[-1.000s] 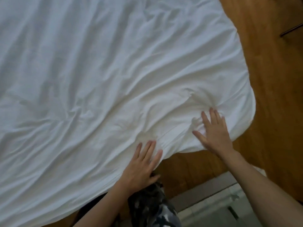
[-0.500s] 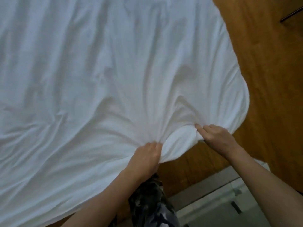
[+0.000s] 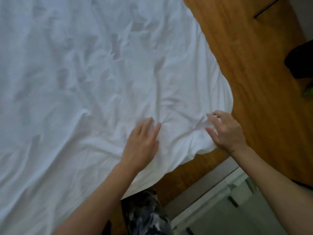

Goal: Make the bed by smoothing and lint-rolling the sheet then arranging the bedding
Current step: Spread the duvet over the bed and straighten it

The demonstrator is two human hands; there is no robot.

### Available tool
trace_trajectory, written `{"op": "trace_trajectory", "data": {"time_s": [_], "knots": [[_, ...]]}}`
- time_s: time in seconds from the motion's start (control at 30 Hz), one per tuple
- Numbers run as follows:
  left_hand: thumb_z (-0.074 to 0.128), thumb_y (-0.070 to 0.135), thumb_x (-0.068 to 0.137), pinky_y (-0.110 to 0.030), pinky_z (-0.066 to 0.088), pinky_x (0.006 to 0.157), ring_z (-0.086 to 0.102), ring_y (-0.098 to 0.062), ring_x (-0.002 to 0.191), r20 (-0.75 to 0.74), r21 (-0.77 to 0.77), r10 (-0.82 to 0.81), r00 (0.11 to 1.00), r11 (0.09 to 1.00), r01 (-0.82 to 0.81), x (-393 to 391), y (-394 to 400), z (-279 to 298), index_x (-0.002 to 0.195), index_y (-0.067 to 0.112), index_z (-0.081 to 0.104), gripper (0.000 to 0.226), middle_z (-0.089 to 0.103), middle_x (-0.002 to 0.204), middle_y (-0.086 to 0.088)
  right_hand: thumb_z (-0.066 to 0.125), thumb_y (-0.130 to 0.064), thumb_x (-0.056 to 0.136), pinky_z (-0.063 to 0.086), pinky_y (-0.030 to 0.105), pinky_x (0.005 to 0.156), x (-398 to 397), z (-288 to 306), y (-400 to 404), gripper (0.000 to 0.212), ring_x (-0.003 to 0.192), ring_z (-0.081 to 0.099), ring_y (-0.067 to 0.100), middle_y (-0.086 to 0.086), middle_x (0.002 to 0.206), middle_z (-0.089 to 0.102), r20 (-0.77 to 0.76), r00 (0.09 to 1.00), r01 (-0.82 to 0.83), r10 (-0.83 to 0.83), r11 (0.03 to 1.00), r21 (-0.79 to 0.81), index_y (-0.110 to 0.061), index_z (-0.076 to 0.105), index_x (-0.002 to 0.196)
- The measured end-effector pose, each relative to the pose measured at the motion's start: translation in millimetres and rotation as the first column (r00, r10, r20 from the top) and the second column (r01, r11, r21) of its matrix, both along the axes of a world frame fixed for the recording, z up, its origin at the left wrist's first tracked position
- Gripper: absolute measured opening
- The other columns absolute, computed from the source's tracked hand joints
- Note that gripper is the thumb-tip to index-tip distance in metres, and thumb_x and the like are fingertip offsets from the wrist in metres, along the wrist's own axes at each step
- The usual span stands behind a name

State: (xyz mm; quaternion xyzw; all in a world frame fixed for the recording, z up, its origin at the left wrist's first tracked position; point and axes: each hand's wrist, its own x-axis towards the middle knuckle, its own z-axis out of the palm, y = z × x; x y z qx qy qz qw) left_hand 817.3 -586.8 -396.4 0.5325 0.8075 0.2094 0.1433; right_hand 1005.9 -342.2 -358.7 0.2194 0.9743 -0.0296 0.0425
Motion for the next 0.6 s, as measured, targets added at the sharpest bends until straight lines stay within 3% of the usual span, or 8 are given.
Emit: {"op": "trace_trajectory", "data": {"time_s": [0.13,0.17,0.23,0.3,0.37,0.43,0.47,0.6], "knots": [[0.054,0.042,0.088,-0.058,0.025,0.112,0.029,-0.045,0.139,-0.020,-0.174,-0.110,0.994,0.979,0.105,-23,46,-7,0.144,0.009,0.041,0.067,0.028,0.151,-0.031,0.042,-0.057,0.094,0.029,0.048,0.110,-35,-13,14,0.074,0.136,0.030,0.037,0.021,0.150,0.031,0.070,0.864,0.503,-0.498,0.859,-0.093,-0.011,0.027,0.149],[0.049,0.049,0.087,-0.058,0.019,0.114,0.022,-0.044,0.143,-0.012,-0.231,-0.136,0.991,0.964,0.129,-22,57,-7,0.148,0.012,0.035,0.073,0.021,0.154,-0.029,0.049,-0.059,0.091,0.023,0.045,0.114,-43,-16,21,0.083,0.141,0.023,0.033,0.018,0.156,0.022,0.067,0.770,0.633,-0.635,0.747,-0.203,-0.014,0.017,0.153],[0.031,0.065,0.085,-0.060,0.005,0.115,0.005,-0.042,0.147,0.001,-0.333,-0.186,0.983,0.927,0.175,-15,74,-12,0.154,0.019,0.020,0.083,0.005,0.159,-0.024,0.058,-0.061,0.085,0.020,0.040,0.115,-59,-20,36,0.097,0.145,0.020,0.027,0.010,0.159,0.016,0.080,0.461,0.793,-0.884,0.370,-0.485,-0.018,0.005,0.154],[0.012,0.074,0.078,-0.061,-0.004,0.114,-0.008,-0.039,0.147,-0.010,-0.400,-0.228,0.974,0.893,0.205,-3,86,-17,0.155,0.024,0.006,0.092,-0.008,0.160,-0.021,0.063,-0.060,0.082,0.026,0.036,0.112,-68,-27,47,0.101,0.142,0.029,0.027,0.008,0.158,0.024,0.170,0.118,0.750,-0.978,-0.024,-0.661,-0.016,0.008,0.154],[0.007,0.077,0.073,-0.062,-0.008,0.112,-0.015,-0.038,0.146,-0.009,-0.437,-0.245,0.969,0.873,0.217,3,97,-21,0.155,0.026,-0.002,0.096,-0.016,0.159,-0.020,0.071,-0.058,0.076,0.033,0.034,0.107,-71,-37,54,0.099,0.135,0.041,0.028,0.009,0.150,0.038,0.228,-0.012,0.702,-0.974,-0.170,-0.691,-0.013,0.024,0.151],[0.010,0.079,0.074,-0.063,-0.010,0.112,-0.018,-0.038,0.146,-0.009,-0.460,-0.272,0.962,0.856,0.237,4,106,-22,0.154,0.027,-0.006,0.097,-0.020,0.158,-0.019,0.075,-0.056,0.072,0.041,0.034,0.100,-68,-42,59,0.087,0.124,0.052,0.028,0.007,0.137,0.052,0.217,0.016,0.754,-0.976,-0.130,-0.644,-0.011,0.042,0.139],[0.012,0.079,0.075,-0.064,-0.011,0.112,-0.020,-0.037,0.145,-0.013,-0.477,-0.288,0.957,0.843,0.247,4,108,-23,0.154,0.027,-0.007,0.096,-0.022,0.157,-0.018,0.075,-0.052,0.075,0.045,0.034,0.094,-65,-43,60,0.074,0.117,0.056,0.028,0.007,0.129,0.058,0.159,0.073,0.795,-0.985,-0.038,-0.605,-0.010,0.049,0.130],[0.014,0.077,0.077,-0.063,-0.007,0.114,-0.014,-0.037,0.147,-0.026,-0.433,-0.255,0.967,0.874,0.219,7,109,-21,0.155,0.027,0.000,0.093,-0.014,0.160,-0.018,0.060,-0.032,0.092,0.039,0.031,0.068,-50,-13,71,0.036,0.094,0.061,0.035,0.019,0.103,0.066,-0.132,0.531,0.794,-0.837,0.546,-0.268,-0.006,0.056,0.117]]}}
